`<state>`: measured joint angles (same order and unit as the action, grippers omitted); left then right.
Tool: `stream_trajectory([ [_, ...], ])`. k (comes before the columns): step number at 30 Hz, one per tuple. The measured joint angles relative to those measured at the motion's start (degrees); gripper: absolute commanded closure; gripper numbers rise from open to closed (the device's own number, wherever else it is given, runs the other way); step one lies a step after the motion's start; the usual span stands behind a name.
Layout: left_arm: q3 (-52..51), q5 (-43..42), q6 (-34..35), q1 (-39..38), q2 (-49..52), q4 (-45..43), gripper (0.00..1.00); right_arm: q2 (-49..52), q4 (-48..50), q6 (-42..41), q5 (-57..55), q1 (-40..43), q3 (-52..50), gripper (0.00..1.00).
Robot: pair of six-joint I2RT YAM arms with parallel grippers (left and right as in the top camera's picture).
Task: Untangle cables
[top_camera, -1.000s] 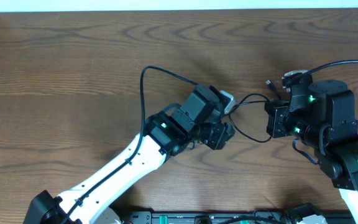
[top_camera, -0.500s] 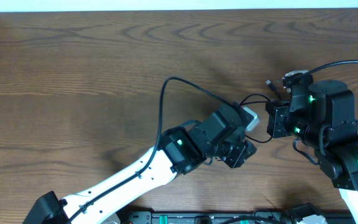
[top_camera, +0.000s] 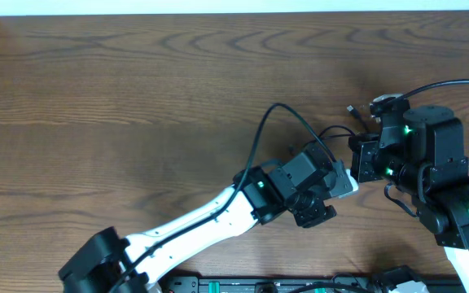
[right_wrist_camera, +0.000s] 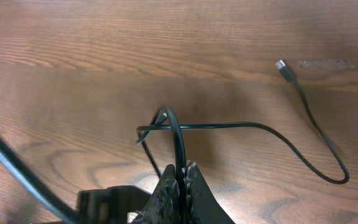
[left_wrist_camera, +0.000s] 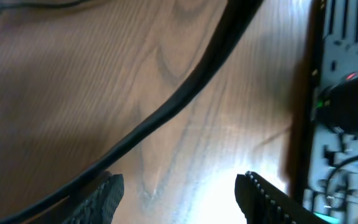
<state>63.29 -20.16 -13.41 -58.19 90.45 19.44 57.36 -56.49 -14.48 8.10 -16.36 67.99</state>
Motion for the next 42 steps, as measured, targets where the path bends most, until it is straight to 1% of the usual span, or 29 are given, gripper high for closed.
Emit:
stream_trajectory([
  [5,0.0,1.5,-3.1,0.0,0.4,-1.5,0.39,0.0,-0.5,0.2,0.0,0.0,0.0,0.99],
  [9,0.0,2.2,-3.7,0.0,0.4,0.1,0.4,0.0,-0.5,0.5,0.0,0.0,0.0,0.99],
  [11,0.0,2.3,-3.9,0.0,0.4,1.5,0.42,0.0,-0.5,0.5,-0.1,0.0,0.0,0.99],
  [12,0.0,2.4,-4.0,0.0,0.4,2.5,0.46,0.0,-0.5,0.5,-0.2,0.0,0.0,0.99],
  [14,0.0,2.6,-4.3,0.0,0.4,3.3,0.48,0.0,-0.5,0.5,-0.4,0.0,0.0,0.99],
  [17,0.0,5.5,-3.4,0.0,0.4,3.4,0.51,0.0,-0.5,0.6,-1.4,0.0,0.0,0.99],
  [21,0.0,9.7,-2.2,0.0,0.0,2.9,0.51,0.0,-0.7,0.7,-2.4,0.0,0.0,0.99],
  [26,0.0,10.9,0.1,0.0,-5.3,1.0,0.52,0.0,-0.7,0.9,-3.1,0.0,0.0,0.99],
  [28,0.0,11.7,3.0,0.0,-8.5,-0.7,0.57,0.0,-0.8,0.9,-3.3,0.0,0.0,0.99],
  [29,-0.1,12.8,4.8,0.0,-10.0,-1.0,0.62,-0.1,-0.7,1.0,-3.5,0.0,0.0,0.99],
  [31,-0.1,15.3,9.2,0.1,-11.8,-2.5,0.64,-0.1,-0.8,1.1,-3.7,0.0,0.0,0.99],
  [33,-0.1,19.1,15.1,0.0,-12.5,-2.8,0.65,-0.1,-0.8,1.1,-3.8,0.0,0.0,0.99],
  [38,-0.1,28.6,37.7,0.0,-9.9,-1.5,0.65,-0.1,-0.9,1.1,-3.9,0.0,0.0,0.99],
  [40,-0.1,31.6,46.9,0.0,-7.7,-1.5,0.62,-0.1,-1.5,1.1,-3.9,0.0,0.0,0.99],
  [42,-0.1,33.5,53.8,0.0,-5.7,-2.3,0.61,-0.1,-2.1,1.1,-3.9,0.0,0.0,0.99],
])
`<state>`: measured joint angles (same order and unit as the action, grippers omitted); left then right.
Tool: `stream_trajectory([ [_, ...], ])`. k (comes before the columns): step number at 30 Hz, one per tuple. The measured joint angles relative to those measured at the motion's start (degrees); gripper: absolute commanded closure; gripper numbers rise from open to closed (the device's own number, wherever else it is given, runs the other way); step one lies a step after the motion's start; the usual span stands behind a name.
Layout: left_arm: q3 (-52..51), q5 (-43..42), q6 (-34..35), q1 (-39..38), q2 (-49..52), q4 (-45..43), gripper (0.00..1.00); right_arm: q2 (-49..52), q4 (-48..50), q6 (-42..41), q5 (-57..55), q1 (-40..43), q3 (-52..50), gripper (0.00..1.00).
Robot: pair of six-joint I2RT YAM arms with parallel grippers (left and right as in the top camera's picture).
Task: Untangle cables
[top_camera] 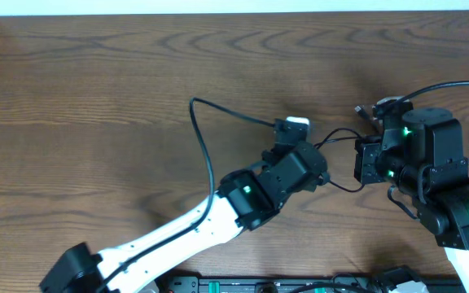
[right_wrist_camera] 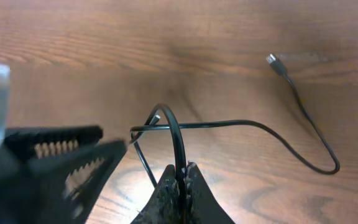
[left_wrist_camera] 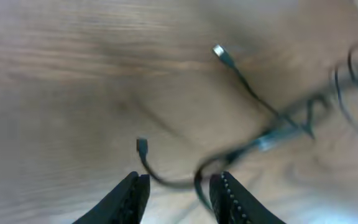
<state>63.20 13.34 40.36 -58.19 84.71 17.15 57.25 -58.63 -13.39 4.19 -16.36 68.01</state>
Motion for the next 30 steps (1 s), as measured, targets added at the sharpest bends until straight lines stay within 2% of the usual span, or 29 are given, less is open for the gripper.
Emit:
stream_trajectory([
  [5,0.0,1.9,11.9,0.0,2.3,-1.2,0.61,0.0,-0.7,0.0,-0.1,0.0,0.0,0.99],
  [7,0.0,1.8,14.6,0.0,2.3,-1.4,0.57,0.0,-0.7,0.0,-0.2,0.0,0.0,0.99],
  [9,0.0,1.1,16.1,0.0,2.3,-1.3,0.52,0.0,-0.7,0.0,-0.2,0.0,0.0,0.99],
  [15,0.0,-5.5,21.1,0.0,2.3,-1.1,0.48,0.0,-0.7,0.0,-0.2,0.0,0.0,0.99],
  [22,0.0,-11.8,24.7,0.0,2.3,-1.1,0.48,0.0,-0.7,0.0,-0.3,0.0,0.0,0.99],
  [30,0.0,-13.5,25.9,-0.9,3.0,-1.1,0.48,0.0,-0.7,0.0,-0.7,0.0,0.0,0.99],
])
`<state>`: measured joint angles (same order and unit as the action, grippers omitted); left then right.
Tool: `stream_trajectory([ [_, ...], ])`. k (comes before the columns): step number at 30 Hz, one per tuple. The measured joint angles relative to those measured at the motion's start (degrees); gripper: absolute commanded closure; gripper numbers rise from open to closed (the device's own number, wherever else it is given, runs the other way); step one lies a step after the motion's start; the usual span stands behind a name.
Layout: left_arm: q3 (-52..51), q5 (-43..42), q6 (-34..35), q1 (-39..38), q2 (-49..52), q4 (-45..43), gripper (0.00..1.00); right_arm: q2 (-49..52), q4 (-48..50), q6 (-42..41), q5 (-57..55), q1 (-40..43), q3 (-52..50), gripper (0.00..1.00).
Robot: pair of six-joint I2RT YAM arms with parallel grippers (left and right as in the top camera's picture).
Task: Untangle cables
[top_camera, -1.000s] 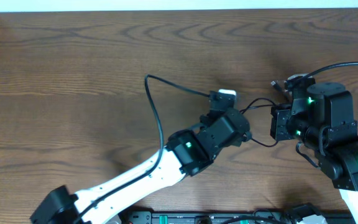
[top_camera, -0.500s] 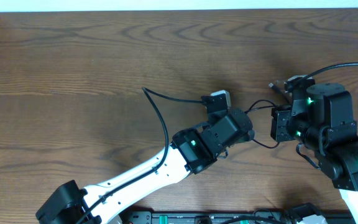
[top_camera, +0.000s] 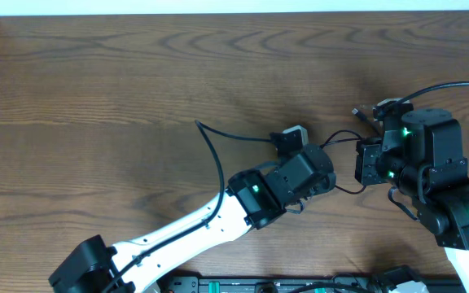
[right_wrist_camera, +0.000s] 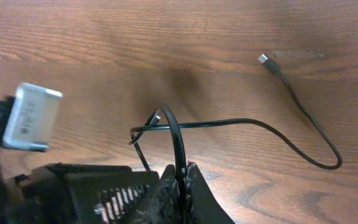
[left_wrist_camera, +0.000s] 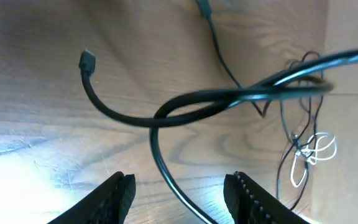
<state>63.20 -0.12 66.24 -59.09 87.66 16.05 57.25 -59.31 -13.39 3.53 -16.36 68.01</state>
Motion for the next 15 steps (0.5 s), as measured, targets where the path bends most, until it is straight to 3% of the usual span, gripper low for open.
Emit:
stream_trajectory([
  [5,0.0,-0.1,1.0,-0.7,4.0,-0.1,0.48,-0.1,0.0,0.0,-0.7,0.0,0.0,0.99],
  [12,0.0,-0.6,2.2,-0.7,8.7,-0.9,0.85,-0.4,0.0,0.0,-1.0,0.0,0.0,0.99],
  [15,0.0,-0.9,2.3,-0.7,9.6,-0.3,0.92,-0.4,-0.1,-0.7,-2.4,0.0,0.0,0.99],
])
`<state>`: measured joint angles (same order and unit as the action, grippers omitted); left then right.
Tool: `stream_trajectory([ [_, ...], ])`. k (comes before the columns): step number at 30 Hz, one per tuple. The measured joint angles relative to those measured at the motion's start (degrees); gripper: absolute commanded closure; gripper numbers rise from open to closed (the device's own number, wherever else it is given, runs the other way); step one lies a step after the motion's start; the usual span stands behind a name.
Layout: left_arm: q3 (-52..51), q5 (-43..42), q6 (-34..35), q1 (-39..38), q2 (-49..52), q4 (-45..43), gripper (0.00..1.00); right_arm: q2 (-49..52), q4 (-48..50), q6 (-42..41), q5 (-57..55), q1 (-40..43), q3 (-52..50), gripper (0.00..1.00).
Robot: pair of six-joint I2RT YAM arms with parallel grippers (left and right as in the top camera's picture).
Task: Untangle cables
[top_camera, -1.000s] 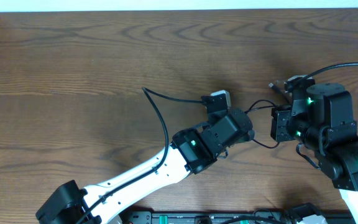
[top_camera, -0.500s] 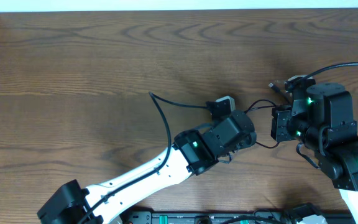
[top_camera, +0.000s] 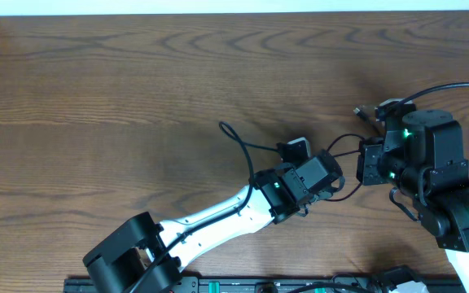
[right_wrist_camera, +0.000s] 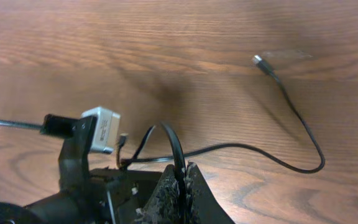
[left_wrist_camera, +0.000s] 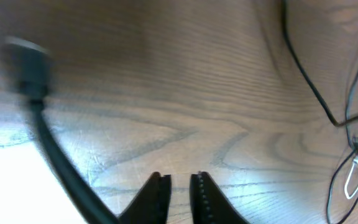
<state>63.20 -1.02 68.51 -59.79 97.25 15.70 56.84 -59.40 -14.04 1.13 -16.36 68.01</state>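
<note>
My right gripper (right_wrist_camera: 179, 168) is shut on a thick black cable (right_wrist_camera: 173, 140) that arches up out of its jaws. A thin black cable (right_wrist_camera: 229, 147) runs from beside that arch along the table, curves and ends in a small plug (right_wrist_camera: 258, 60). In the overhead view the plug (top_camera: 358, 111) lies above the right gripper (top_camera: 363, 163). My left gripper (left_wrist_camera: 179, 180) sits low over the wood, its fingers a narrow gap apart with nothing between them. A thick black cable (left_wrist_camera: 51, 149) with a blurred plug (left_wrist_camera: 30, 65) passes to its left. Thin cable strands (left_wrist_camera: 312, 93) lie at its right.
A white twist tie sits among the thin strands at the far right of the left wrist view. The left wrist's white camera box (right_wrist_camera: 101, 130) with its own lead (top_camera: 230, 134) stands close in front of the right gripper. An equipment rail (top_camera: 300, 286) lines the near table edge.
My left gripper has moved closer to the right gripper and down toward the table, and its fingers have closed from wide apart to a narrow gap. The right gripper still holds the thick cable.
The right gripper stayed shut on the thick cable at every moment. The left gripper was open low over the wood near the front rail, then higher and further back, then open above the crossing cables, and now stands nearly closed beside the right gripper.
</note>
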Motion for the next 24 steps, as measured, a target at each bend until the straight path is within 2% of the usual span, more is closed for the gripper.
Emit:
stream_trajectory([
  [5,0.0,0.1,0.1,0.0,0.0,3.0,0.92,-1.2,-0.5,-4.9,-5.4,1.0,-0.1,0.99],
  [11,0.0,2.3,0.1,0.0,0.1,8.6,0.92,-8.3,0.0,-9.7,-11.5,8.2,-0.2,0.99],
  [16,0.0,4.5,0.1,0.0,0.1,9.1,0.92,-13.6,-1.2,-11.0,-14.1,13.6,-0.2,0.99],
  [24,0.0,6.1,-1.4,0.6,0.1,8.5,0.92,-12.7,-4.4,-8.9,-10.8,15.1,-0.2,0.97],
])
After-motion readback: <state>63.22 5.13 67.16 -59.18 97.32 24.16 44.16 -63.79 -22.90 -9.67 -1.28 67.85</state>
